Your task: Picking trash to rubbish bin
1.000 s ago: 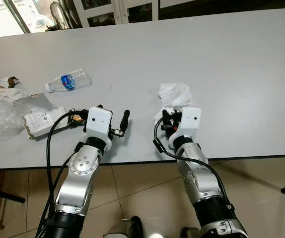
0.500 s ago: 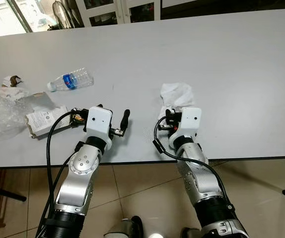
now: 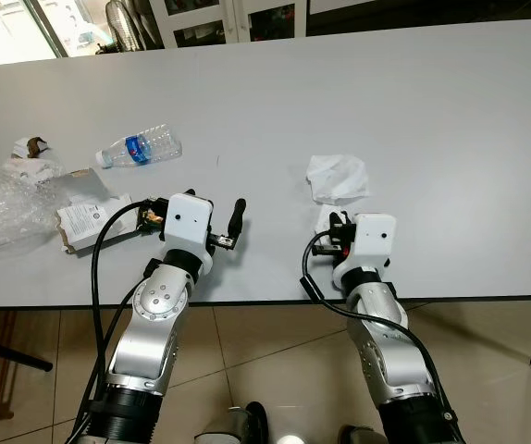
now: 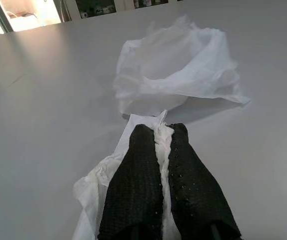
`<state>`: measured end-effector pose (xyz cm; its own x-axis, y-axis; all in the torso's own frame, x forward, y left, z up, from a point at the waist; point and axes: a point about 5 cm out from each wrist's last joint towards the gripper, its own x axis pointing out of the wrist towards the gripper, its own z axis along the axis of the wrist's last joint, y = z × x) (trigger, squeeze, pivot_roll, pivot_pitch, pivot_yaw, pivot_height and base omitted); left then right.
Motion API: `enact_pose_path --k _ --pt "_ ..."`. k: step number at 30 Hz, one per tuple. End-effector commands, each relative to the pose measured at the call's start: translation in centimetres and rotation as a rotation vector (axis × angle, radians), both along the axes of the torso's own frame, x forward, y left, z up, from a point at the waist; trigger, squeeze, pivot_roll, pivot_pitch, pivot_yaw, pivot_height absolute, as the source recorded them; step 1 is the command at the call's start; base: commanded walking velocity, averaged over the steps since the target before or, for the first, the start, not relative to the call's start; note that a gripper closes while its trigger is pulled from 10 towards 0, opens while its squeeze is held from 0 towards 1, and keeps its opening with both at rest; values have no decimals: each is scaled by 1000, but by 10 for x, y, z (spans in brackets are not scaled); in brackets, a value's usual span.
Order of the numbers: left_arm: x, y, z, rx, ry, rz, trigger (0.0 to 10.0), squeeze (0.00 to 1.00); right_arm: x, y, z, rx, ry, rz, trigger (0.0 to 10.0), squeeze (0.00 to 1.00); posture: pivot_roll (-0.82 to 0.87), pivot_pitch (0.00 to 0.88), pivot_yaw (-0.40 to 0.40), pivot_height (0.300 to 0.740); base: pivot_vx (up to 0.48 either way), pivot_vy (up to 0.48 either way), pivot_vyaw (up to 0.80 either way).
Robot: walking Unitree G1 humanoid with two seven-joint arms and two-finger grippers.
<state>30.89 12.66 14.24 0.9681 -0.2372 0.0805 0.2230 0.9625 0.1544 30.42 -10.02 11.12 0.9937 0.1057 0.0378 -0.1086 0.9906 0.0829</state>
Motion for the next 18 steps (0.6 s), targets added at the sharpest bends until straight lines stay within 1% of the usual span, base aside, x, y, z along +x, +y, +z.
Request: enact_pose_path --k 1,6,8,9,10,13,14,15,16,17,18 --pt "1 1 -1 -6 5 2 10000 0 -2 1 7 -12 -23 5 0 0 46 144 114 740 0 0 0" --pt "2 -1 -2 -26 9 12 10000 0 -6 -9 26 -37 -91 -36 0 0 27 137 100 740 0 0 0" --pt "2 -1 -2 -27 9 11 10000 0 -6 -10 27 -34 -92 -40 0 0 27 137 100 740 0 0 0" --pt "3 -2 -2 -38 7 14 10000 0 -10 -15 30 -38 -103 -55 0 0 21 135 97 740 0 0 0" --pt "3 -2 -2 -38 7 14 10000 0 -10 -15 30 -38 -103 -55 0 0 21 135 97 740 0 0 0" --pt "3 -4 -2 -51 4 12 10000 0 -15 -22 34 -57 -116 -79 0 0 10 131 95 740 0 0 0" --pt "3 -4 -2 -54 3 11 10000 0 -16 -25 36 -65 -121 -90 1529 0 6 129 94 740 0 0 0" --pt "4 -5 -2 -57 2 10 10000 0 -18 -29 38 -80 -129 -104 3529 0 -2 123 91 740 0 0 0" --pt "4 -5 -2 -57 2 10 10000 0 -18 -29 38 -80 -129 -104 3529 0 -2 123 91 740 0 0 0" --pt "4 -4 -2 -60 0 10 10000 0 -19 -31 39 -90 -133 -111 4627 0 -2 123 91 740 0 0 0" --pt "5 -3 -1 -66 -3 18 10000 0 -21 -34 42 -101 -139 -121 10000 0 -10 118 89 740 0 0 0"
